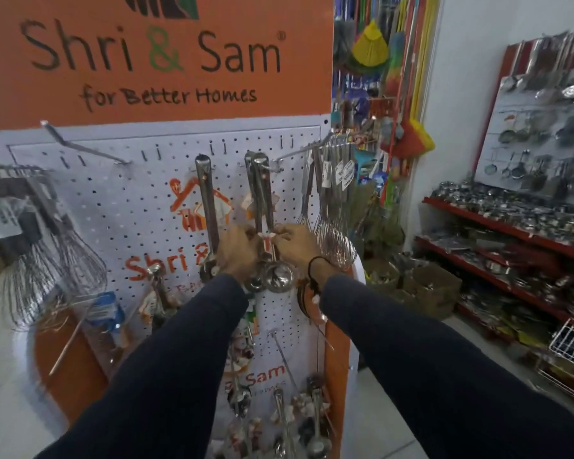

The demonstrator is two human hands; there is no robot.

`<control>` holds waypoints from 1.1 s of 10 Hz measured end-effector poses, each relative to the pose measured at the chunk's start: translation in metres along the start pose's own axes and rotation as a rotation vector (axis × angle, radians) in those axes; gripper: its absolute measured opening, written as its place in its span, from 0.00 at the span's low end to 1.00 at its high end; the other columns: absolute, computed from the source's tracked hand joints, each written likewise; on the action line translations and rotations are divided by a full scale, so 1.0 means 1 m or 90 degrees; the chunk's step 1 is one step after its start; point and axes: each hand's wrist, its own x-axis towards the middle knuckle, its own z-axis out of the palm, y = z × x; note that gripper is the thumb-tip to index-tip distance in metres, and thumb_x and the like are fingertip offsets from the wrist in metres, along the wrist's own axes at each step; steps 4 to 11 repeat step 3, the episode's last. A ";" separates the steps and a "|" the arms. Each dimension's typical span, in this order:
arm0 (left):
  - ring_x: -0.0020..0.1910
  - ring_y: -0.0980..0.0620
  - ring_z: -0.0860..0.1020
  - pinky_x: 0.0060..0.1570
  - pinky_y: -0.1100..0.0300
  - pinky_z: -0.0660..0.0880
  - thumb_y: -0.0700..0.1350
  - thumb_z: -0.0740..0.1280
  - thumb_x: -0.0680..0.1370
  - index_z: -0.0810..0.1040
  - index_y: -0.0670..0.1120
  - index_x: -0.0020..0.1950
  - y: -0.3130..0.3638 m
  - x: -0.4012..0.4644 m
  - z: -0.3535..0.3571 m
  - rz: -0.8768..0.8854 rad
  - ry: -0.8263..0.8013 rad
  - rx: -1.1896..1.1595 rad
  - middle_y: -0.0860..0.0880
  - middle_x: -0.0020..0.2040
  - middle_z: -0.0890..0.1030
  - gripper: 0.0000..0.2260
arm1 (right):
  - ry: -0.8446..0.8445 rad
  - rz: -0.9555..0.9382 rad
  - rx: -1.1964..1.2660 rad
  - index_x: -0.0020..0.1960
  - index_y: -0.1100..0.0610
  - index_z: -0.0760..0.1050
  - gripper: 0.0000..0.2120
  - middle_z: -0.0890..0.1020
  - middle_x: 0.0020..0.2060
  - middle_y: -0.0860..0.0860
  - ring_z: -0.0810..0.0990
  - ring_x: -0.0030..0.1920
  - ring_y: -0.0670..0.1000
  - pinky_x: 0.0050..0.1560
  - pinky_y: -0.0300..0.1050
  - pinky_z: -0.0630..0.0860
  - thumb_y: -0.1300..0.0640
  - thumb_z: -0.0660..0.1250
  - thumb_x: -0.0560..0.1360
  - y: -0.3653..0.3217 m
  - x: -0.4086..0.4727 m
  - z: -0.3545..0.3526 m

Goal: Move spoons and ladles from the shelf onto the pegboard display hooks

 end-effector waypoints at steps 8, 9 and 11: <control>0.50 0.45 0.80 0.45 0.50 0.79 0.39 0.62 0.81 0.79 0.41 0.58 0.032 -0.078 -0.031 0.157 0.138 0.190 0.43 0.56 0.81 0.09 | 0.148 -0.124 -0.086 0.36 0.51 0.80 0.09 0.84 0.33 0.49 0.84 0.36 0.51 0.42 0.48 0.84 0.52 0.66 0.73 -0.013 -0.079 -0.062; 0.50 0.45 0.80 0.45 0.50 0.79 0.39 0.62 0.81 0.79 0.41 0.58 0.032 -0.078 -0.031 0.157 0.138 0.190 0.43 0.56 0.81 0.09 | 0.148 -0.124 -0.086 0.36 0.51 0.80 0.09 0.84 0.33 0.49 0.84 0.36 0.51 0.42 0.48 0.84 0.52 0.66 0.73 -0.013 -0.079 -0.062; 0.50 0.45 0.80 0.45 0.50 0.79 0.39 0.62 0.81 0.79 0.41 0.58 0.032 -0.078 -0.031 0.157 0.138 0.190 0.43 0.56 0.81 0.09 | 0.148 -0.124 -0.086 0.36 0.51 0.80 0.09 0.84 0.33 0.49 0.84 0.36 0.51 0.42 0.48 0.84 0.52 0.66 0.73 -0.013 -0.079 -0.062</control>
